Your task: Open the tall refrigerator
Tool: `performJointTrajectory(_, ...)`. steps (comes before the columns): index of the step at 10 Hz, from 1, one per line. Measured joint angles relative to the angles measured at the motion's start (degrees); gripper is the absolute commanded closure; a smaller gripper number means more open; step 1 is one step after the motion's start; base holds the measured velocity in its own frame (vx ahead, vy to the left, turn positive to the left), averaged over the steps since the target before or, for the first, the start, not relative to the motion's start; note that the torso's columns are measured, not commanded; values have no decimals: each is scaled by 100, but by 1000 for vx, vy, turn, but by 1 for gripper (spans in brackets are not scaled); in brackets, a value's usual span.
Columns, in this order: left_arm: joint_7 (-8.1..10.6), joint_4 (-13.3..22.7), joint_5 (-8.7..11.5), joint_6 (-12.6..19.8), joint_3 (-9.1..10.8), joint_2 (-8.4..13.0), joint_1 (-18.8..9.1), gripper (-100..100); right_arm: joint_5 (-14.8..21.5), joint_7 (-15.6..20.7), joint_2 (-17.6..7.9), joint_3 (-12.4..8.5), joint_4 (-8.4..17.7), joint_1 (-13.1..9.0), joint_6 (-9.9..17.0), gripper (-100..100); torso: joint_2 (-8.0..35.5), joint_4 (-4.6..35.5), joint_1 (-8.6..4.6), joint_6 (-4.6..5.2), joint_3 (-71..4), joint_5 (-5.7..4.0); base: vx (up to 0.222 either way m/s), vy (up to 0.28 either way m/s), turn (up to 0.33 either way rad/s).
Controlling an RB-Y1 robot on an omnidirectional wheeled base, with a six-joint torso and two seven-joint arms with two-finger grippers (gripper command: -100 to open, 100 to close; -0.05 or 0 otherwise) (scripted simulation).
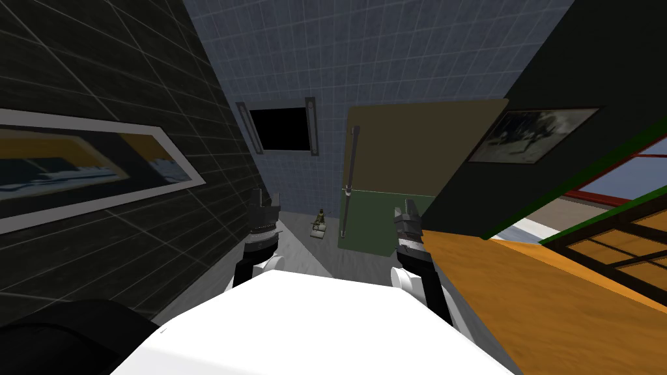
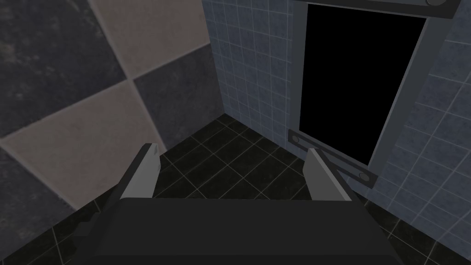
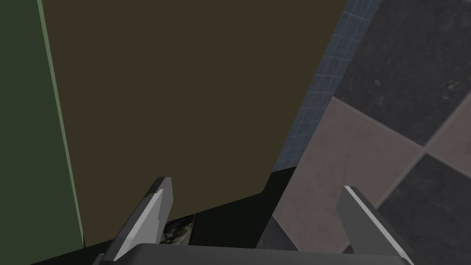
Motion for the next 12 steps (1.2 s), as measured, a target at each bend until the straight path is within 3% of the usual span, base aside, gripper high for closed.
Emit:
performJointTrajectory(2, 0, 0, 0, 0, 0, 0, 0, 0, 0, 0, 0, 0, 0, 0, 0, 0, 597, 600, 0, 0, -1200, 0, 0, 0, 0)
performJointTrajectory(9, 0, -2, 0, -1, 0, 0, 0, 0, 0, 0, 0, 0, -2, 0, -1, 0, 3539, 3537, 0, 0, -7073, 0, 0, 0, 0)
performJointTrajectory(10, 0, -2, 0, -1, 0, 0, 0, 0, 0, 0, 0, 0, -2, 0, -1, -100, 3962, 3960, 0, 0, -7919, 0, 19, 13, -14)
performJointTrajectory(12, 0, 1, 0, 0, 0, 0, 1, 0, 24, 21, -312, -72, -30, 54, 24, -100, 4203, 4204, 4, 0, -8429, 2, 34, 28, -26)
